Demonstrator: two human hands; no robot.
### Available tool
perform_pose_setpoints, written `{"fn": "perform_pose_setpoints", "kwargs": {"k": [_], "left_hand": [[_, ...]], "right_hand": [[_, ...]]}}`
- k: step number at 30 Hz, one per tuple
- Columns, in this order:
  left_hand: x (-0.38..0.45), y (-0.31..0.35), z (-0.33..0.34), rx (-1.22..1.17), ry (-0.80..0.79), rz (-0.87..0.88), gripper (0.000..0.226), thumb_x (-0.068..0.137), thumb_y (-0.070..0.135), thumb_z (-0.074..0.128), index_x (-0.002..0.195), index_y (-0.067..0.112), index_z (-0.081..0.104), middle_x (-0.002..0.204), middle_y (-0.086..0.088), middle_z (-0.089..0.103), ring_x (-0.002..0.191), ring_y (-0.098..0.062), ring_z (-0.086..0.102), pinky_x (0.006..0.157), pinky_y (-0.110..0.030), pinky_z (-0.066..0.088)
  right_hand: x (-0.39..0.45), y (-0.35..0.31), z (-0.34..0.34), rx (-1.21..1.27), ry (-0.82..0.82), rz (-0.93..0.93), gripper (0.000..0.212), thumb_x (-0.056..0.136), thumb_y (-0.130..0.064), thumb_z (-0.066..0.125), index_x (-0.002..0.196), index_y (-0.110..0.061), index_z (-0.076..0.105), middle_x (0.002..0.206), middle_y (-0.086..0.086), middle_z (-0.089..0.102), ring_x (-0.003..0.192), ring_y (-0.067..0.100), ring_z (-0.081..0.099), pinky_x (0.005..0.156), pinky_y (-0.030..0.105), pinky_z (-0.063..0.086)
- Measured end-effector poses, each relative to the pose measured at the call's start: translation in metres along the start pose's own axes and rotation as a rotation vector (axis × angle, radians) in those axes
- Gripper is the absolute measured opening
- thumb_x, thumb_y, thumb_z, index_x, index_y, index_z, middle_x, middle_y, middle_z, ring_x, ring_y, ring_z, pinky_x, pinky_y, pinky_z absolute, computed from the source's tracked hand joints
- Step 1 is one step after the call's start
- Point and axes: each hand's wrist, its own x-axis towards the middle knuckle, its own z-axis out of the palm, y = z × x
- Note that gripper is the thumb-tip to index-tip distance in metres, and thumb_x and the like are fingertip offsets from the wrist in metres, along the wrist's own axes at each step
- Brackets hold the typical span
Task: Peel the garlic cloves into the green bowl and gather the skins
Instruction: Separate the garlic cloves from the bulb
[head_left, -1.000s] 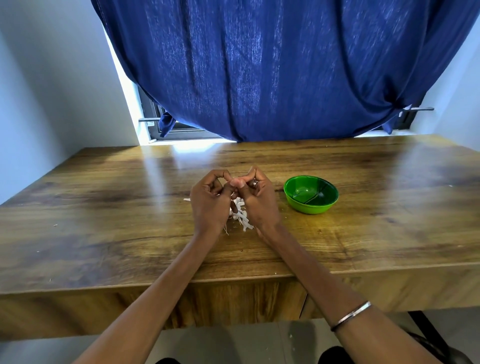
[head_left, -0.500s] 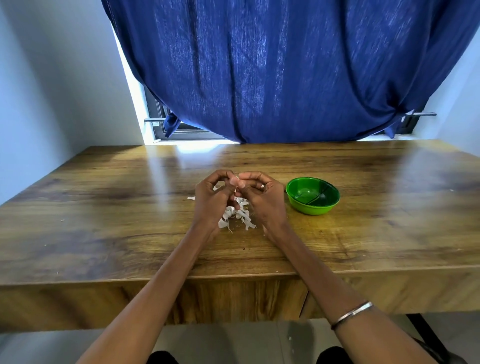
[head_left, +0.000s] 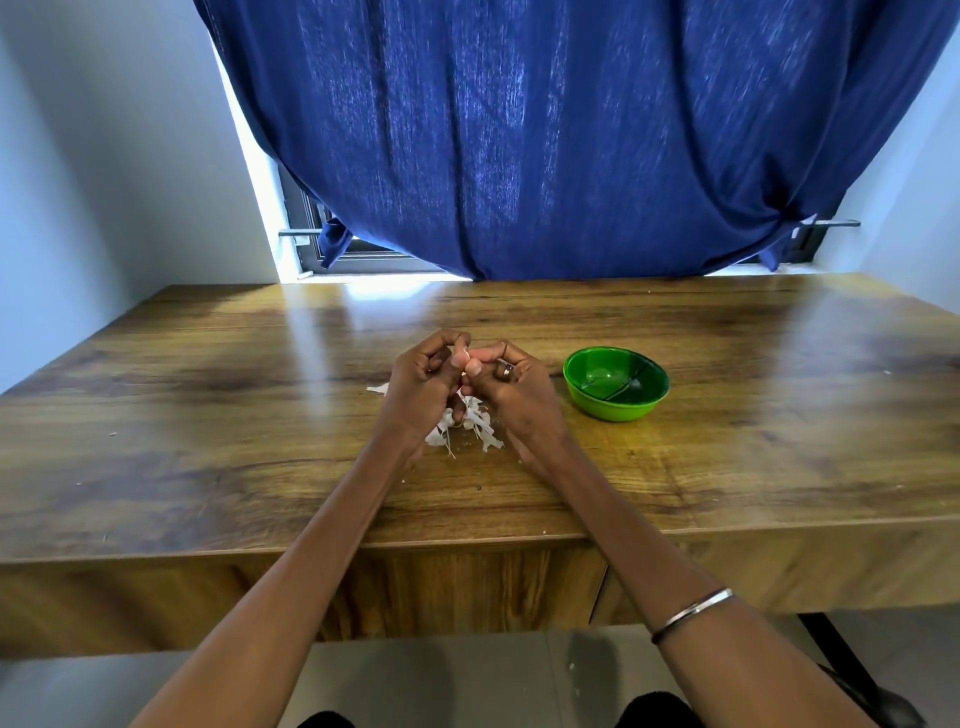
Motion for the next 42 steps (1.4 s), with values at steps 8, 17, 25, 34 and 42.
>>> {"fn": "perform_pose_setpoints", "kwargs": {"k": [8, 17, 25, 34, 42], "left_hand": [[0.0005, -0.0012, 0.0012, 0.043, 0.132, 0.057, 0.014, 0.103, 0.013, 0.059, 0.090, 0.010, 0.060, 0.074, -0.003, 0.059, 0.052, -0.010, 0.051, 0.041, -0.022, 0.043], [0.0000, -0.0021, 0.0016, 0.083, 0.170, 0.090, 0.017, 0.103, 0.005, 0.057, 0.088, 0.014, 0.060, 0.065, 0.011, 0.060, 0.052, -0.009, 0.052, 0.040, -0.025, 0.044], [0.0010, -0.0007, 0.0031, 0.127, 0.298, 0.190, 0.012, 0.095, -0.002, 0.066, 0.088, 0.007, 0.062, 0.078, -0.003, 0.071, 0.047, -0.019, 0.058, 0.038, -0.028, 0.043], [-0.0047, 0.0048, 0.0045, 0.161, 0.371, 0.266, 0.030, 0.088, 0.004, 0.077, 0.102, 0.012, 0.051, 0.090, -0.003, 0.074, 0.069, -0.021, 0.070, 0.053, -0.027, 0.051], [-0.0040, 0.0008, 0.0057, 0.239, 0.323, 0.354, 0.027, 0.090, 0.000, 0.071, 0.099, 0.009, 0.048, 0.092, -0.010, 0.070, 0.089, -0.020, 0.071, 0.064, -0.028, 0.056]], "right_hand": [[0.0012, 0.0006, 0.0028, -0.140, 0.089, -0.121, 0.016, 0.085, -0.011, 0.079, 0.101, -0.010, 0.077, 0.091, 0.004, 0.078, 0.080, 0.010, 0.073, 0.074, 0.023, 0.058], [0.0014, 0.0001, 0.0000, -0.177, 0.126, -0.170, 0.020, 0.079, -0.008, 0.084, 0.097, -0.006, 0.077, 0.090, 0.006, 0.079, 0.081, 0.014, 0.075, 0.075, 0.027, 0.061], [0.0011, -0.0012, -0.0015, -0.123, 0.090, -0.109, 0.020, 0.085, -0.007, 0.079, 0.104, -0.008, 0.076, 0.092, 0.007, 0.078, 0.081, 0.011, 0.073, 0.078, 0.027, 0.060], [0.0020, -0.0005, -0.0018, -0.145, 0.143, -0.138, 0.019, 0.086, -0.011, 0.079, 0.105, -0.008, 0.078, 0.095, 0.004, 0.079, 0.085, 0.013, 0.074, 0.079, 0.028, 0.060], [-0.0004, -0.0020, -0.0031, -0.118, 0.150, -0.099, 0.014, 0.084, -0.011, 0.081, 0.097, -0.009, 0.078, 0.089, 0.007, 0.078, 0.082, 0.015, 0.072, 0.079, 0.031, 0.060]]}}
